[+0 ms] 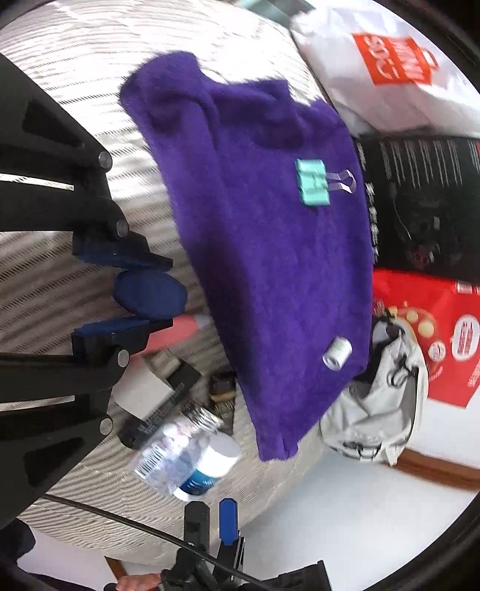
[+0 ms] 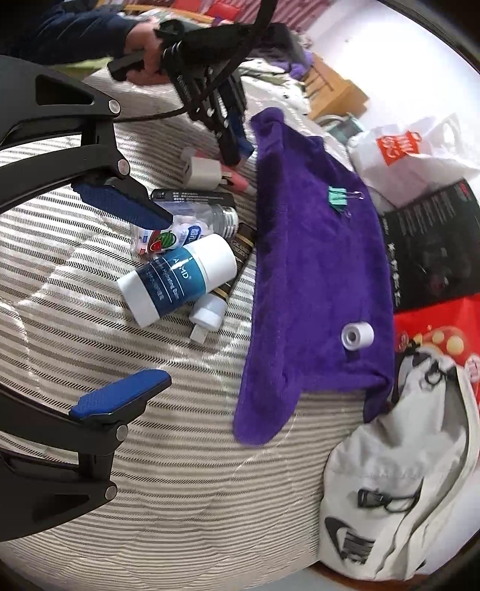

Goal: Organize rigid objects
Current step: 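Grasp the blue-capped pink tube with the left tool while the right tool grasps the white balm bottle, then place the pink tube on the towel by the clip while the right tool sets the balm bottle there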

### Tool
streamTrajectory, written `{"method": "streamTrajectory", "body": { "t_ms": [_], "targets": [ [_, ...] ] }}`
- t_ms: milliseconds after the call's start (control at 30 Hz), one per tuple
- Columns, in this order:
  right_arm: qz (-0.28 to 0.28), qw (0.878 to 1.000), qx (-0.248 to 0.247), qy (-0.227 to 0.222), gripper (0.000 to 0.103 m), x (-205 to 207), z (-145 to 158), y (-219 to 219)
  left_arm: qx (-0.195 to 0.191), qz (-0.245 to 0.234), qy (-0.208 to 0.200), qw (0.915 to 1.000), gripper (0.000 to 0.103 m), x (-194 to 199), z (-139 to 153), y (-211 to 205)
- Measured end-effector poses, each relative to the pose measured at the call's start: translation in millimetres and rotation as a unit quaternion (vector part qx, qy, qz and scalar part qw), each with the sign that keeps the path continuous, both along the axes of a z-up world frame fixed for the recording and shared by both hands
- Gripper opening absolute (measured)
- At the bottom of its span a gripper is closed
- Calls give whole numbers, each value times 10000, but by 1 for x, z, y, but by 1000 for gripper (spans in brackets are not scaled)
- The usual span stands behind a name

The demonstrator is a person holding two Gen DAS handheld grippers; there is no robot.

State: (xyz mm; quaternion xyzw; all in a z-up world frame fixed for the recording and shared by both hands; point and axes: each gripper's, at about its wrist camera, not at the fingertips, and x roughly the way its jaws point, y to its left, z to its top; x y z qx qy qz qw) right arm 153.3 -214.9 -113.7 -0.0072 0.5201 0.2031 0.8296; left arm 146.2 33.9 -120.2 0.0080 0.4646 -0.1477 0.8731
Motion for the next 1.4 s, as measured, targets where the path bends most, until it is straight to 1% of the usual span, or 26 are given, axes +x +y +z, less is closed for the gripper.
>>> {"method": "streamTrajectory", "body": {
  "t_ms": [67,133,233,267,300,333,367,400,467,533,667,733,833,933,1033,1167,1233,1300,1333,1400],
  "targets": [
    [102,9998,-189,-47,78,2,-6,6,91,102,33,9999,22,-5,-1,6],
    [164,9992,-360,-72,78,7,-13,11,78,142,57,9999,22,-10,0,11],
    [240,9988,-417,-73,71,12,-23,16,146,219,76,9996,22,-15,1,17],
    [280,9989,-358,-66,63,13,-25,17,158,238,87,9996,22,-16,0,18],
    [318,9990,-311,-42,51,14,-27,19,135,268,92,9995,22,-16,1,20],
    [370,9989,-282,12,47,14,-29,22,97,299,110,9994,22,-17,0,21],
    [360,9986,-381,-88,40,12,-29,24,75,308,138,9994,22,-16,0,22],
    [369,9983,-426,-124,39,11,-28,24,88,337,151,9993,22,-16,-1,23],
    [419,9985,-340,-72,39,8,-29,20,136,381,166,9990,22,-16,-3,23],
    [312,9993,-222,55,38,5,-28,5,117,421,157,9989,22,-17,-4,25],
    [-112,9989,-430,143,37,-3,-23,-26,144,465,142,9987,22,-21,-4,26],
    [-188,9984,-502,181,37,-5,-22,-35,89,484,133,9987,22,-22,-4,28],
    [-182,9976,-629,225,38,-4,-28,-36,60,507,100,9986,22,-20,-4,28],
    [-201,9975,-661,138,40,-2,-29,-33,73,497,95,9987,22,-18,-4,26],
    [-140,9963,-843,53,42,0,-30,-23,106,475,68,9988,22,-15,-4,25],
    [-124,9951,-979,-41,42,0,-32,-17,56,504,20,9987,22,-12,-4,26],
    [-127,9953,-959,-81,41,0,-32,-16,39,521,-4,9986,22,-10,-5,25],
    [-133,9953,-952,-104,36,-1,-32,-18,46,554,-7,9985,22,-10,-5,24],
    [-140,9956,-928,-86,36,-1,-32,-20,93,552,-11,9984,19,-10,-5,23],
    [-99,9969,-778,31,36,-3,-30,-26,122,504,24,9987,20,-12,-4,21]
  ]
}}
